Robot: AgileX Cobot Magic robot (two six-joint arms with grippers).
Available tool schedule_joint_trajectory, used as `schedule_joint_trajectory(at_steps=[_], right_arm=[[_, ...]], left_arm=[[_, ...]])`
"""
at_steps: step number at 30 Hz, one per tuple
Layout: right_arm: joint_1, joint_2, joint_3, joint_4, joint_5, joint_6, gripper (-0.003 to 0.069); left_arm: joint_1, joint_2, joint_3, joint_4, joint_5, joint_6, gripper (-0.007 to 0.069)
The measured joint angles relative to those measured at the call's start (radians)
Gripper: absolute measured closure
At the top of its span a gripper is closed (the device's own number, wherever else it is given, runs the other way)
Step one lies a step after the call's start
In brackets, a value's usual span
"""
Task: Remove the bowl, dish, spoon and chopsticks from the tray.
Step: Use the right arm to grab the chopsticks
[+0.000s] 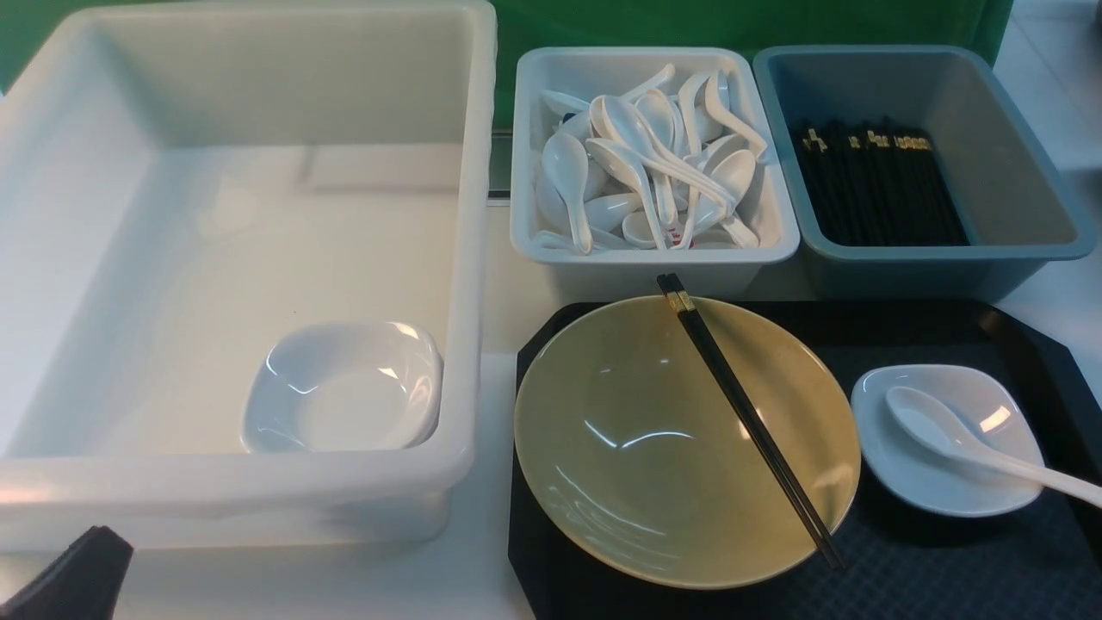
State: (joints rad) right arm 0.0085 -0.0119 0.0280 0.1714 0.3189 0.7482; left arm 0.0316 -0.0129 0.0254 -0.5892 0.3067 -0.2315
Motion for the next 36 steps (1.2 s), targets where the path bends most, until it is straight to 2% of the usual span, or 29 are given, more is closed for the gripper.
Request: schedule_joint_trajectory(at_steps=[1, 2, 3, 5, 9, 12, 15, 18, 19, 20, 22, 25, 27, 28, 30, 32, 36], right_arm=[[0.0, 0.0, 0.0, 0.033, 0.0, 0.083, 0.0421], [0.0, 0.0, 0.0, 0.05, 0.0, 0.103, 0.0421], [0.0, 0.0, 0.0, 0.086, 0.0, 0.201, 0.0421], [0.0, 0.0, 0.0, 0.089, 0.0, 0.227, 0.0421], [0.0, 0.0, 0.0, 0.064, -0.008, 0.102, 0.0421], [0.003, 0.0, 0.0, 0.062, -0.019, 0.063, 0.0421], [0.028, 0.0, 0.0, 0.07, -0.014, 0.009, 0.0421], [0.078, 0.002, -0.061, 0.073, 0.07, -0.124, 0.0422], [0.097, 0.013, -0.106, 0.072, 0.1, -0.178, 0.0428], [0.097, 0.017, -0.115, 0.071, 0.107, -0.19, 0.0431], [0.142, 0.108, -0.255, 0.067, 0.181, -0.336, 0.0478], [0.18, 0.325, -0.484, 0.065, 0.322, -0.574, 0.0576], [0.193, 0.47, -0.612, 0.063, 0.433, -0.71, 0.0613], [0.195, 0.566, -0.724, 0.061, 0.515, -0.79, 0.0624], [0.197, 0.673, -0.829, 0.06, 0.616, -0.871, 0.0626], [0.2, 0.801, -0.95, 0.058, 0.737, -0.956, 0.0625], [0.216, 1.025, -1.129, 0.053, 0.896, -1.059, 0.0625]], left_arm=[[0.0, 0.0, 0.0, -0.111, 0.0, -0.055, 0.0642], [0.0, 0.0, 0.0, -0.132, 0.0, -0.066, 0.0642], [-0.001, 0.0, 0.0, -0.263, 0.0, -0.122, 0.0642], [-0.001, 0.0, 0.0, -0.368, -0.002, -0.155, 0.0642], [-0.001, 0.0, 0.0, -0.422, -0.01, -0.161, 0.0642], [-0.001, 0.0, 0.0, -0.436, -0.005, -0.157, 0.0642], [-0.003, 0.0, -0.011, -0.443, 0.029, -0.057, 0.0642], [-0.013, 0.0, -0.113, -0.434, 0.096, 0.16, 0.0642], [-0.014, 0.006, -0.165, -0.42, 0.119, 0.24, 0.0642], [-0.014, 0.012, -0.176, -0.413, 0.129, 0.269, 0.0642], [-0.014, 0.108, -0.318, -0.326, 0.202, 0.388, 0.0642], [-0.014, 0.32, -0.518, -0.142, 0.361, 0.442, 0.0642], [-0.014, 0.441, -0.647, -0.041, 0.493, 0.468, 0.0642], [-0.015, 0.538, -0.729, 0.037, 0.583, 0.49, 0.0642], [-0.028, 0.633, -0.825, 0.115, 0.688, 0.519, 0.0642], [-0.066, 0.719, -0.911, 0.19, 0.773, 0.546, 0.0642], [-0.246, 0.854, -1.012, 0.308, 0.848, 0.562, 0.0642]])
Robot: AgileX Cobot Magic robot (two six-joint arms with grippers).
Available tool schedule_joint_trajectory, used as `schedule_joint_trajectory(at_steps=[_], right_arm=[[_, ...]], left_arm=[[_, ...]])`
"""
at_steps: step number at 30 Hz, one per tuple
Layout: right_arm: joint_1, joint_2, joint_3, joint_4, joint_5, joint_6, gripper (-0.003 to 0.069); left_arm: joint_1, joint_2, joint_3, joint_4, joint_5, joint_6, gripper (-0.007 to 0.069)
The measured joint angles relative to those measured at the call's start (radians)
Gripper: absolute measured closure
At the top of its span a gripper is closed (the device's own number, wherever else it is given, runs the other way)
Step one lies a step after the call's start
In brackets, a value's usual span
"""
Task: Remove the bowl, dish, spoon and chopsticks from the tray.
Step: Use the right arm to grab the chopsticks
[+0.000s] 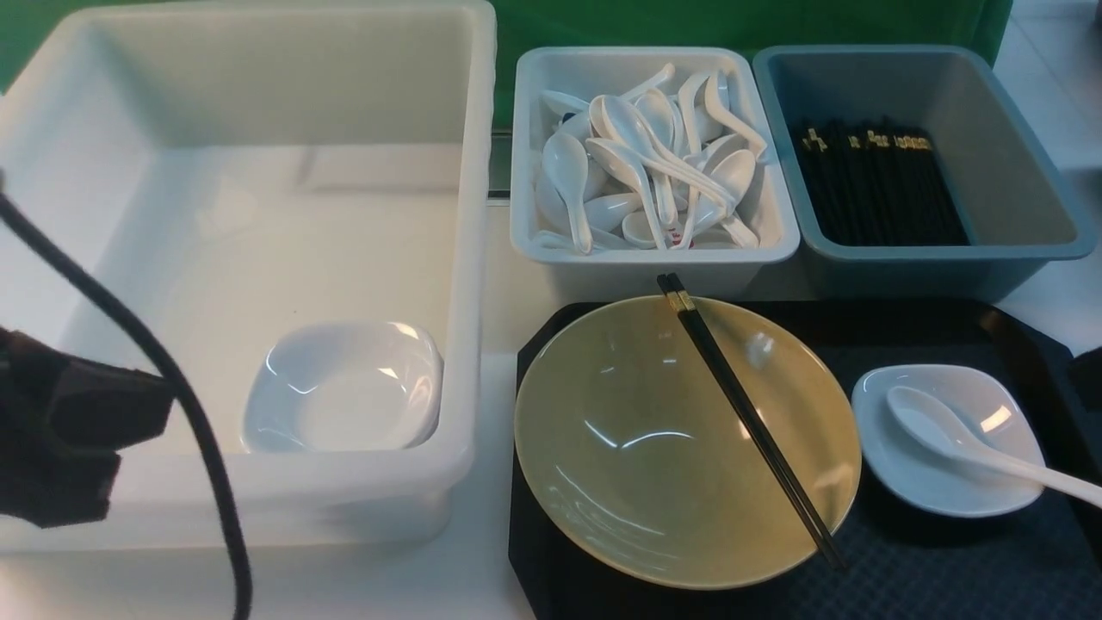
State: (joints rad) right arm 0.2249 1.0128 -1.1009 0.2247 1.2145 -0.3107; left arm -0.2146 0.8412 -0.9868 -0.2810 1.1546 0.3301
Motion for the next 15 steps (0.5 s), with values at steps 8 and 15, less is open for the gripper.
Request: schedule_joint_trajectory(at_steps=[8, 15], right_arm=[[0.232, 0.256, -0.134, -0.078, -0.05, -0.016, 0.0624], [0.324, 0.539, -0.261, -0.186, -0.1, 0.144, 0.0501]], left_arm=[[-0.334, 0.22, -0.086, 0.07, -0.046, -0.036, 0.0642], [-0.513, 0.353, -0.117, 0.145, -0.085, -0.045, 0.0641]])
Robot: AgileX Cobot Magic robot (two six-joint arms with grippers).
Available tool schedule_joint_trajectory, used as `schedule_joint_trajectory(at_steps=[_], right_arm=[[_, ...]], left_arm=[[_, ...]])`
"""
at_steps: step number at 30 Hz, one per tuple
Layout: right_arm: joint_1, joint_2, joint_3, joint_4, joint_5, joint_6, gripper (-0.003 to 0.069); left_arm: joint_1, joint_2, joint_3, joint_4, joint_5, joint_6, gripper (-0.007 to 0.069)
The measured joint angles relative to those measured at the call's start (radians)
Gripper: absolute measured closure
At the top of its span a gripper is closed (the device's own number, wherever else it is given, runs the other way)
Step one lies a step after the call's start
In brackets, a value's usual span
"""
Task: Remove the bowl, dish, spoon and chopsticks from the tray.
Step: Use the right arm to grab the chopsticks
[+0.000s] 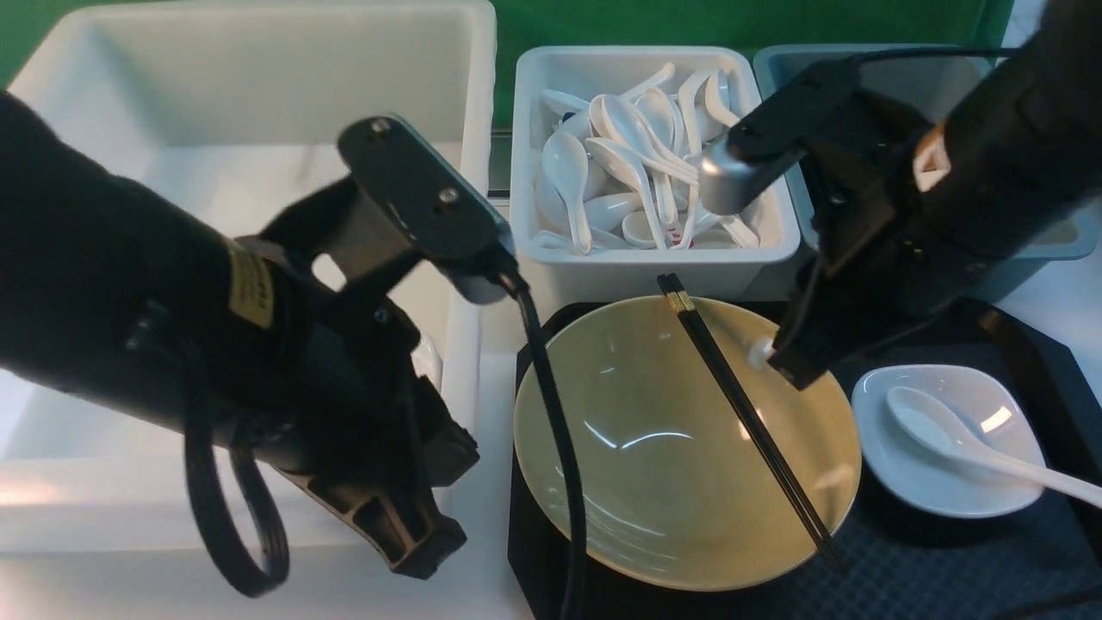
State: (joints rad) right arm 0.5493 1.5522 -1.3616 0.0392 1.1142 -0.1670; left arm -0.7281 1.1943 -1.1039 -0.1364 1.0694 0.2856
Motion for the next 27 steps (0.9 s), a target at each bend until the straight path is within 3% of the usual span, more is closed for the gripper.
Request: schedule_joint_trajectory(at_steps=[2, 3, 5, 8, 13, 16, 19, 21, 23, 24, 27], right_arm=[[-0.001, 0.065, -0.021, -0.004, -0.009, 0.026, 0.0406], [-0.001, 0.065, -0.022, -0.005, -0.009, 0.026, 0.0396], [-0.002, 0.132, -0.029, -0.006, -0.022, 0.043, 0.0261], [-0.002, 0.191, -0.029, -0.006, -0.035, 0.051, 0.0148], [-0.002, 0.257, -0.029, -0.006, -0.059, 0.072, 0.0087], [-0.002, 0.282, -0.029, -0.006, -0.065, 0.072, 0.0123], [-0.002, 0.288, -0.029, -0.006, -0.062, 0.072, 0.0225], [-0.002, 0.287, -0.03, -0.006, -0.045, 0.063, 0.0377], [-0.002, 0.281, -0.03, -0.006, -0.031, 0.059, 0.0449], [-0.002, 0.265, -0.03, -0.006, -0.015, 0.049, 0.0544], [-0.002, 0.216, -0.035, -0.009, 0.013, 0.029, 0.054]], left_arm=[[-0.007, 0.007, 0.0, 0.018, 0.009, 0.0, 0.064], [-0.008, 0.007, 0.0, 0.02, 0.009, 0.0, 0.064], [-0.01, 0.008, 0.0, 0.042, 0.014, -0.001, 0.064], [-0.01, 0.008, 0.0, 0.066, 0.013, -0.001, 0.064], [-0.01, 0.008, 0.0, 0.084, -0.016, -0.001, 0.064], [-0.01, 0.008, 0.001, 0.087, -0.038, -0.001, 0.064], [-0.01, 0.008, 0.002, 0.088, -0.05, -0.002, 0.064], [-0.01, 0.008, 0.002, 0.089, -0.06, -0.002, 0.064], [-0.01, 0.008, 0.002, 0.089, -0.062, -0.002, 0.064], [-0.01, 0.008, 0.002, 0.09, -0.063, -0.004, 0.064], [-0.01, 0.008, 0.002, 0.092, -0.063, -0.018, 0.064]])
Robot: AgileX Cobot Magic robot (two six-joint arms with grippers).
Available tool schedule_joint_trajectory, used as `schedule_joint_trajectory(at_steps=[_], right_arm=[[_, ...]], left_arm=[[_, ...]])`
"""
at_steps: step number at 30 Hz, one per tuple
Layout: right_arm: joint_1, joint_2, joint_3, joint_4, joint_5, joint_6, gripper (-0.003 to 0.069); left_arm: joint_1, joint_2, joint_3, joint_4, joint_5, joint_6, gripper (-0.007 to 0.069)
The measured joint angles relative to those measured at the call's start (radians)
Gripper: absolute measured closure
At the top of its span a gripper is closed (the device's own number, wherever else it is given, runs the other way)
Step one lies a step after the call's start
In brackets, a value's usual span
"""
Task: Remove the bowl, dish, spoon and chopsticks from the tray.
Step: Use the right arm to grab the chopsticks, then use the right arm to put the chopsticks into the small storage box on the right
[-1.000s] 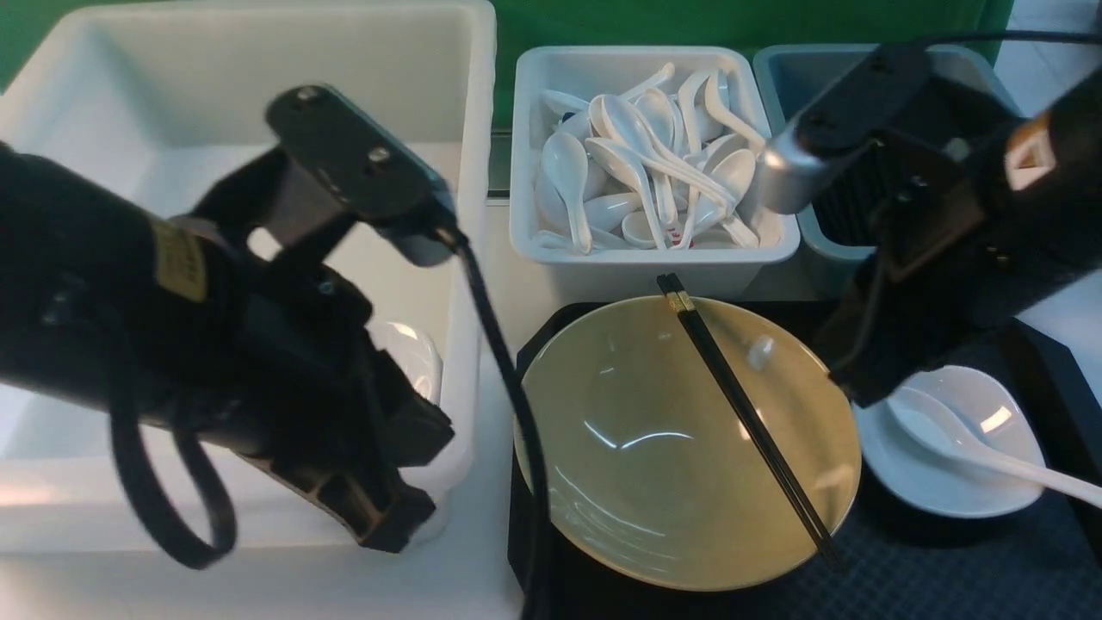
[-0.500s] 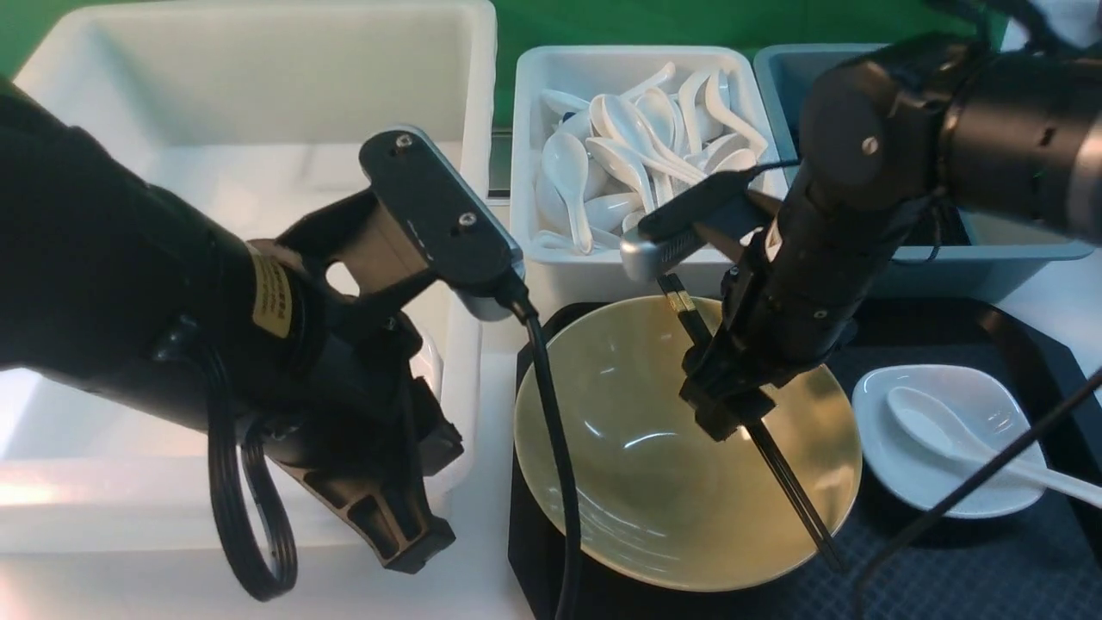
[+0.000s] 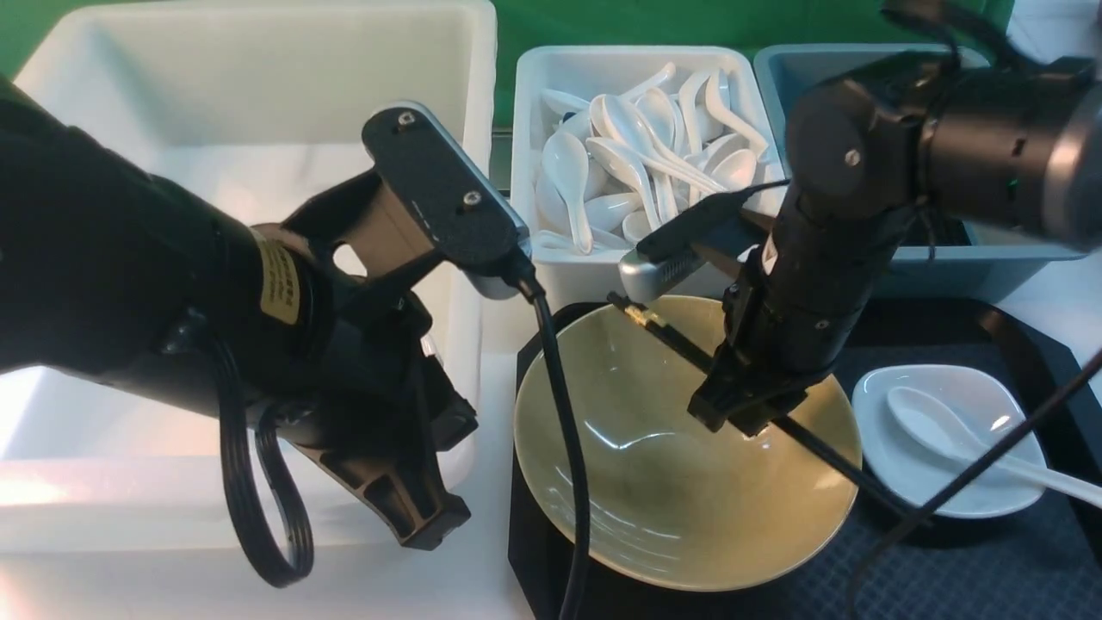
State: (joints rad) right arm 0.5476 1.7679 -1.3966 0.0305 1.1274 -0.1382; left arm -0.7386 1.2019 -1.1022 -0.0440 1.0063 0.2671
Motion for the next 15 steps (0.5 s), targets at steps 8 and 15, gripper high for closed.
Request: schedule_joint_trajectory(at_steps=[8, 15], right_arm=[[-0.084, -0.124, -0.155, -0.121, 0.01, -0.024, 0.054], [-0.29, -0.031, -0.348, -0.147, -0.19, 0.065, 0.054]], left_arm=[[0.0, 0.0, 0.0, 0.001, -0.004, -0.072, 0.0638], [0.0, 0.0, 0.0, -0.003, -0.039, -0.112, 0.0638]])
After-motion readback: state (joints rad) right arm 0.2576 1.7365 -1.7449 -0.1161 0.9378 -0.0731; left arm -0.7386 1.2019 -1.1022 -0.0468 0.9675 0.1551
